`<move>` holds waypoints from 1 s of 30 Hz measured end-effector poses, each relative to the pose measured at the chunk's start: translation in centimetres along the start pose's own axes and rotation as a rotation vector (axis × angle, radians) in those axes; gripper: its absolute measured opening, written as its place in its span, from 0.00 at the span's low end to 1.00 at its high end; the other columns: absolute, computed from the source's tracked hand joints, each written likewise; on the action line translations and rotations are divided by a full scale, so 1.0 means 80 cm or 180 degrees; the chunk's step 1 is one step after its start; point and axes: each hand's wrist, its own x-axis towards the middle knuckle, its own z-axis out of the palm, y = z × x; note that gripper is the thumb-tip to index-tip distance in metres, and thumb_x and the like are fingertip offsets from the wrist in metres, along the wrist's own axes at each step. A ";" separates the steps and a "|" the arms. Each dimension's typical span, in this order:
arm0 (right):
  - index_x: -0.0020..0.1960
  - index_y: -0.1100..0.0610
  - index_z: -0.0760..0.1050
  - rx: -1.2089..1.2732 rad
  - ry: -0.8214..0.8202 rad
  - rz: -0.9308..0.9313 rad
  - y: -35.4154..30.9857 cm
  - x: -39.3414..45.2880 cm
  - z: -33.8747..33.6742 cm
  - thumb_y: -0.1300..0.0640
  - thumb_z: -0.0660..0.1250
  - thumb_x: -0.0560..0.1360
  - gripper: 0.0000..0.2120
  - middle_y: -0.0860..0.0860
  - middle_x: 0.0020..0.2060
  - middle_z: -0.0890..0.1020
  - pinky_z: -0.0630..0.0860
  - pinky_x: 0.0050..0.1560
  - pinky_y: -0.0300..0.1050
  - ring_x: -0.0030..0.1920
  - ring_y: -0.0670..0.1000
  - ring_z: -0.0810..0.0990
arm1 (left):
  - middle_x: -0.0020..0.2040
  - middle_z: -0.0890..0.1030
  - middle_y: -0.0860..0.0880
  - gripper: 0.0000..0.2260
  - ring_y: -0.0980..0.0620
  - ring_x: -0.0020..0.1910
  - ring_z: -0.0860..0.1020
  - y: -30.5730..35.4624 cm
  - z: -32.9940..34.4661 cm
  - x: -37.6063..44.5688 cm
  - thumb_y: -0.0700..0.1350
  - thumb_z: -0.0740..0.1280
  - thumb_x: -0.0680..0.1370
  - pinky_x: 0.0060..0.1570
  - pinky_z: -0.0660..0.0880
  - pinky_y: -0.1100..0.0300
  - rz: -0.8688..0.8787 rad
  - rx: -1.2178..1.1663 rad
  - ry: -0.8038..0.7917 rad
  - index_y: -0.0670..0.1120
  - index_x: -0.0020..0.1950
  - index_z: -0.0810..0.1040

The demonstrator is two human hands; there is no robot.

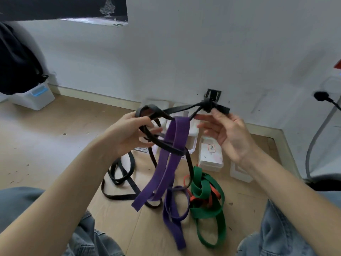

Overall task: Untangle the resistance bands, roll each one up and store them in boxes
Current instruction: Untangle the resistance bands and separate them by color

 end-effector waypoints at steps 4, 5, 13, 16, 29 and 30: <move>0.51 0.62 0.77 0.0209 0.0149 -0.0032 -0.011 0.002 -0.003 0.55 0.62 0.76 0.11 0.55 0.42 0.85 0.78 0.33 0.37 0.37 0.50 0.83 | 0.47 0.85 0.44 0.13 0.49 0.44 0.84 -0.012 0.002 -0.002 0.37 0.67 0.73 0.40 0.81 0.58 -0.0545 0.1158 -0.0138 0.42 0.57 0.74; 0.51 0.61 0.77 0.0195 0.0201 -0.0080 -0.013 0.003 -0.003 0.56 0.61 0.77 0.10 0.54 0.42 0.85 0.78 0.36 0.38 0.40 0.50 0.83 | 0.43 0.85 0.44 0.10 0.50 0.40 0.84 -0.015 0.006 -0.002 0.39 0.67 0.75 0.38 0.81 0.59 -0.0570 0.1625 0.0036 0.42 0.55 0.75; 0.55 0.58 0.74 0.0180 -0.0403 0.0283 -0.019 -0.001 0.003 0.52 0.59 0.77 0.12 0.60 0.44 0.83 0.78 0.33 0.41 0.39 0.55 0.82 | 0.71 0.66 0.53 0.29 0.51 0.69 0.67 -0.024 0.015 -0.002 0.44 0.70 0.74 0.67 0.66 0.53 0.0339 0.3206 -0.0430 0.53 0.72 0.62; 0.56 0.56 0.74 0.0029 -0.0921 0.0452 -0.015 -0.004 0.010 0.50 0.61 0.75 0.13 0.59 0.41 0.83 0.70 0.25 0.37 0.33 0.51 0.78 | 0.63 0.77 0.54 0.20 0.56 0.64 0.73 -0.022 0.031 -0.007 0.43 0.69 0.74 0.62 0.71 0.60 0.0636 0.2003 -0.1286 0.50 0.65 0.72; 0.51 0.52 0.78 -0.0684 -0.0981 0.0526 -0.015 0.005 -0.014 0.42 0.62 0.73 0.16 0.48 0.28 0.74 0.57 0.21 0.35 0.25 0.44 0.66 | 0.24 0.73 0.54 0.15 0.59 0.25 0.70 -0.015 0.041 -0.004 0.35 0.59 0.70 0.33 0.60 0.64 0.0870 0.0363 -0.0299 0.48 0.27 0.77; 0.56 0.54 0.75 -0.1087 -0.1194 0.0644 -0.013 0.004 -0.013 0.42 0.64 0.71 0.20 0.48 0.30 0.77 0.62 0.23 0.36 0.27 0.45 0.70 | 0.22 0.68 0.55 0.14 0.58 0.24 0.66 -0.006 0.038 -0.004 0.37 0.58 0.68 0.30 0.59 0.65 0.0760 -0.0253 -0.0296 0.48 0.24 0.75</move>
